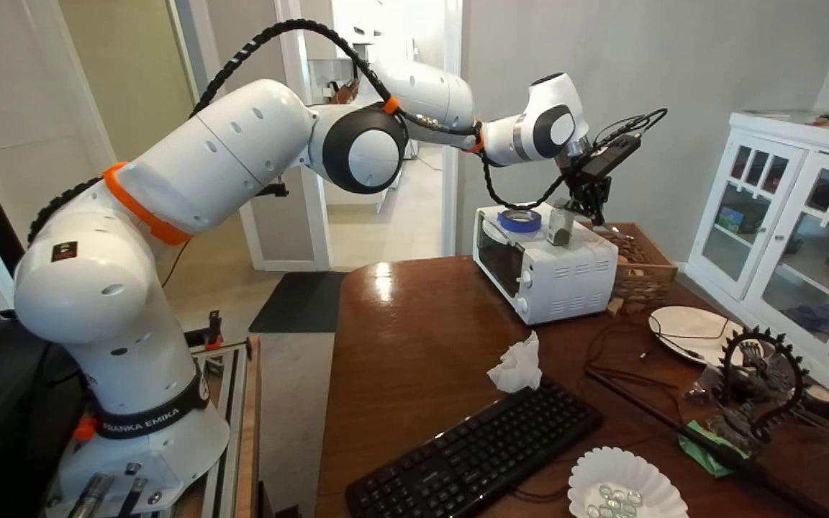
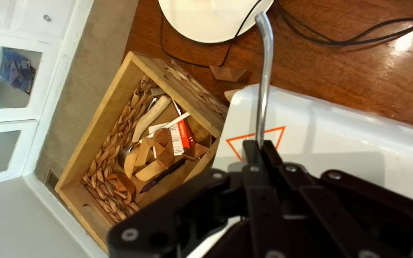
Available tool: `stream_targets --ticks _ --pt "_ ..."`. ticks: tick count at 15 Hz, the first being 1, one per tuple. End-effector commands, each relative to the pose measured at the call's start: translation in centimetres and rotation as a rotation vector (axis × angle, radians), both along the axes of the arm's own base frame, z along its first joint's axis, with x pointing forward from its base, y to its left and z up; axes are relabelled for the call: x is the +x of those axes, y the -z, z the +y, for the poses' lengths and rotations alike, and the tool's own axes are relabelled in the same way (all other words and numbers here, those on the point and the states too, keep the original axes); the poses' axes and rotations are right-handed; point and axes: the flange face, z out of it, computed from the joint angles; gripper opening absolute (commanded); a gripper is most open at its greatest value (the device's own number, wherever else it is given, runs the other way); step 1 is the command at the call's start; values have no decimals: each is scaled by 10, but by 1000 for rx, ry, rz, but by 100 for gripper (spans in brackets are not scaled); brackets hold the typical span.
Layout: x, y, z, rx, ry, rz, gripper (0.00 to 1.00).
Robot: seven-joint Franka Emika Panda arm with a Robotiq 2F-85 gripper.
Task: Put the spoon on top of the oven grill
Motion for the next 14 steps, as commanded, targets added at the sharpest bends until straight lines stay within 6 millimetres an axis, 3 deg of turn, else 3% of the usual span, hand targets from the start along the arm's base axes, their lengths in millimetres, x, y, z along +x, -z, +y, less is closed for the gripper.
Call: stream_targets --ticks 1,14 --pt "1 8 7 -10 13 -4 1" --pt "-3 30 30 19 -12 30 1"
